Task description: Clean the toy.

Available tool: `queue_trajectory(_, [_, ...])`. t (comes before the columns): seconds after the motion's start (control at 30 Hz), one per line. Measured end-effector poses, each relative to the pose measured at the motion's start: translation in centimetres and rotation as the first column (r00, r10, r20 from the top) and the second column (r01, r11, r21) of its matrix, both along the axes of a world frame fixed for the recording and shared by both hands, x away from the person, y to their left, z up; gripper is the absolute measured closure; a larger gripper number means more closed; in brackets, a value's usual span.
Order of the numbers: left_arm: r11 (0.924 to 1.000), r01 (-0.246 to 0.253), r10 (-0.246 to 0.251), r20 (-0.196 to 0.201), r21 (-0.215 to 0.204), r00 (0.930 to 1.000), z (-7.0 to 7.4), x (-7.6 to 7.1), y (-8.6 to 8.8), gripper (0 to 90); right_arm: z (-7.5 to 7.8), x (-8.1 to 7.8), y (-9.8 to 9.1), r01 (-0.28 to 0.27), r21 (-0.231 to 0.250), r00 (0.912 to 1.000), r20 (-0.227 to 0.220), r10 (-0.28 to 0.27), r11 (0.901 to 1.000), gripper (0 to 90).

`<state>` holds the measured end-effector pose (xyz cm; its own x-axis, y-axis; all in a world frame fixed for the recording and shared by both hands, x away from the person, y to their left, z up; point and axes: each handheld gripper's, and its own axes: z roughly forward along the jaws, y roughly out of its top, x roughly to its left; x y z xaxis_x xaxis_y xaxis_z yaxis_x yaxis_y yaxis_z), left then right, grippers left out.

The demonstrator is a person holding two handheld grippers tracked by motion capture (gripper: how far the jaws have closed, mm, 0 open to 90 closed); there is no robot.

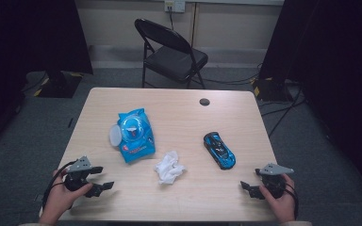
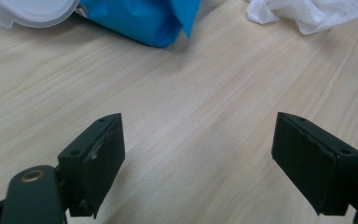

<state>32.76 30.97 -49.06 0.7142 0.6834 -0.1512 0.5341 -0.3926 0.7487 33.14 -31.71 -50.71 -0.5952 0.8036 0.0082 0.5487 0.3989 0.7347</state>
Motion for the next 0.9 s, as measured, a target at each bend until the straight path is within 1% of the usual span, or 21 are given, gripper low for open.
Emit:
queue_trajectory(0.13, [1.0, -0.004, 0.004, 0.002, -0.008, 1.0, 0.0, 0.0, 0.3, 17.0, 0.0, 0.0, 0.0, -0.001, -0.001, 1.0, 0.0, 0.001, 1.0, 15.4])
queue_trajectory(0.37, [0.9997, -0.022, 0.022, 0.001, 0.005, 0.9998, -0.3, -0.1, 1.0, 17.0, 0.0, 0.0, 0.0, -0.001, -0.001, 1.0, 0.0, 0.001, 1.0, 15.3])
queue_trajectory(0.6, [0.9995, -0.027, 0.027, -0.001, 0.018, 0.9996, -0.6, -0.1, 1.4, 17.0, 0.0, 0.1, 0.0, -0.008, -0.002, 1.0, -0.001, 0.008, 1.0, 14.7])
queue_trajectory(0.7, [0.999, -0.027, 0.027, 0.005, 0.036, 0.9996, -0.8, -0.2, 1.6, 17.0, 0.0, 0.1, 0.0, -0.01, -0.002, 1.0, 0.0, 0.01, 1.0, 14.7])
queue_trajectory(0.8, [0.9984, -0.025, 0.025, 0.001, 0.05, 0.9997, -1.1, -0.2, 1.7, 17.0, 0.0, 0.1, 0.0, -0.01, -0.002, 1.0, 0.0, 0.01, 1.0, 14.7])
queue_trajectory(0.9, [0.9977, -0.028, 0.027, 0.017, 0.061, 0.9995, -1.2, -0.2, 1.8, 17.0, 0.0, 0.1, 0.0, -0.01, -0.002, 0.9999, -0.001, 0.01, 0.9999, 14.7])
